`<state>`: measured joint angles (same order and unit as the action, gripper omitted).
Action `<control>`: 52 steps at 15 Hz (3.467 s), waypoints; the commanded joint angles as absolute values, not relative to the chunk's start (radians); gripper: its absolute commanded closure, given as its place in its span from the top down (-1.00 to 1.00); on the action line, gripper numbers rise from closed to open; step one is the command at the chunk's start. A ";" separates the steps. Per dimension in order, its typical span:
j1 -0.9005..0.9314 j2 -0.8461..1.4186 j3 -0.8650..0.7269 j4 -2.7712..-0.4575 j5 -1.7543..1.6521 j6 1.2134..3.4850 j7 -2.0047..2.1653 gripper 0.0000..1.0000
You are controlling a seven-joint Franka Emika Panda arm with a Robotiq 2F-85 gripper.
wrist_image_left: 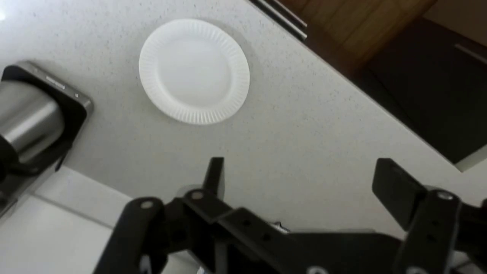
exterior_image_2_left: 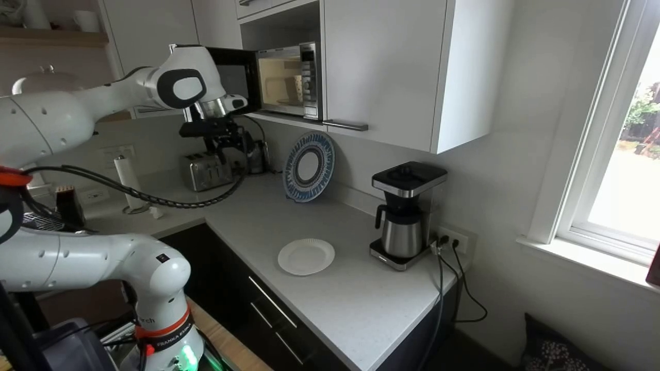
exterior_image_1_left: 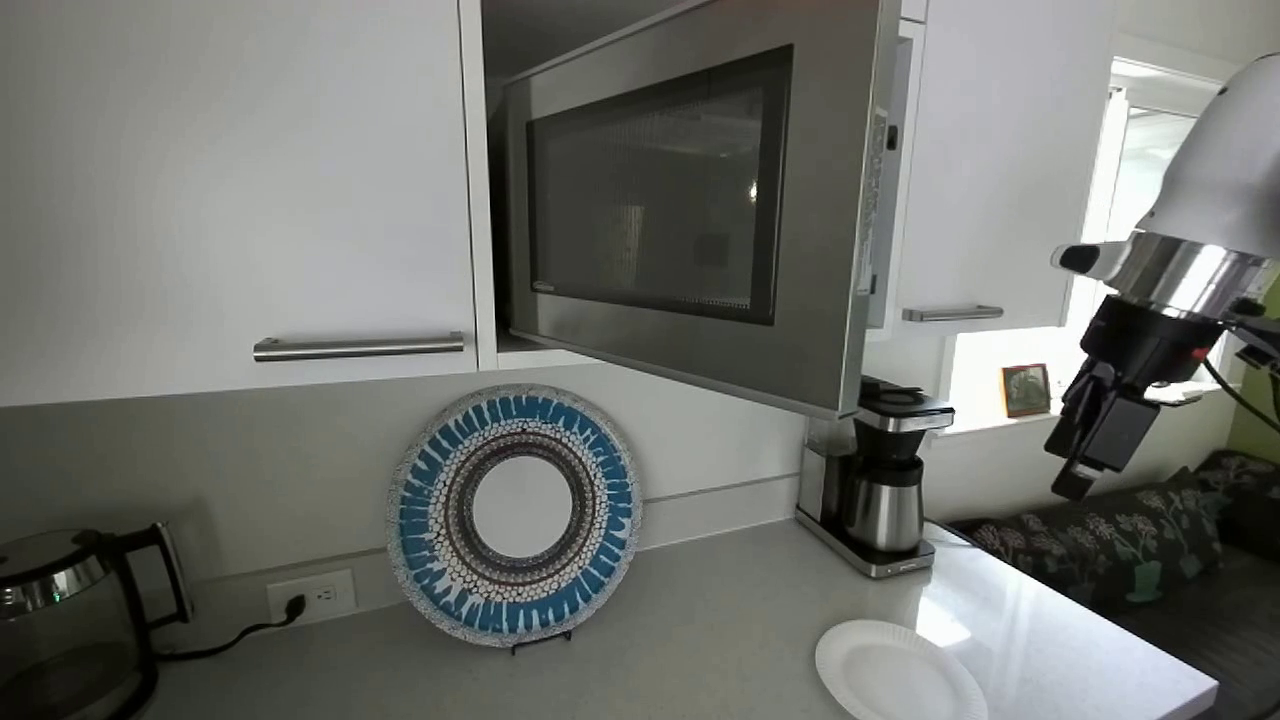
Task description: Move the cup from the microwave to the counter
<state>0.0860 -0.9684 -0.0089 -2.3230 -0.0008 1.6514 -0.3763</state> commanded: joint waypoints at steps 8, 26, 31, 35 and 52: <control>0.136 -1.013 0.001 -2.346 -0.008 1.687 -0.333 1.00; 0.193 -0.672 0.121 -2.131 0.087 2.474 -0.160 1.00; 0.214 -0.582 0.066 -2.053 0.103 2.514 -0.199 1.00; 0.201 -0.590 0.072 -2.060 0.089 2.507 -0.177 1.00; -0.065 -0.388 0.293 -1.939 -0.172 2.719 0.273 1.00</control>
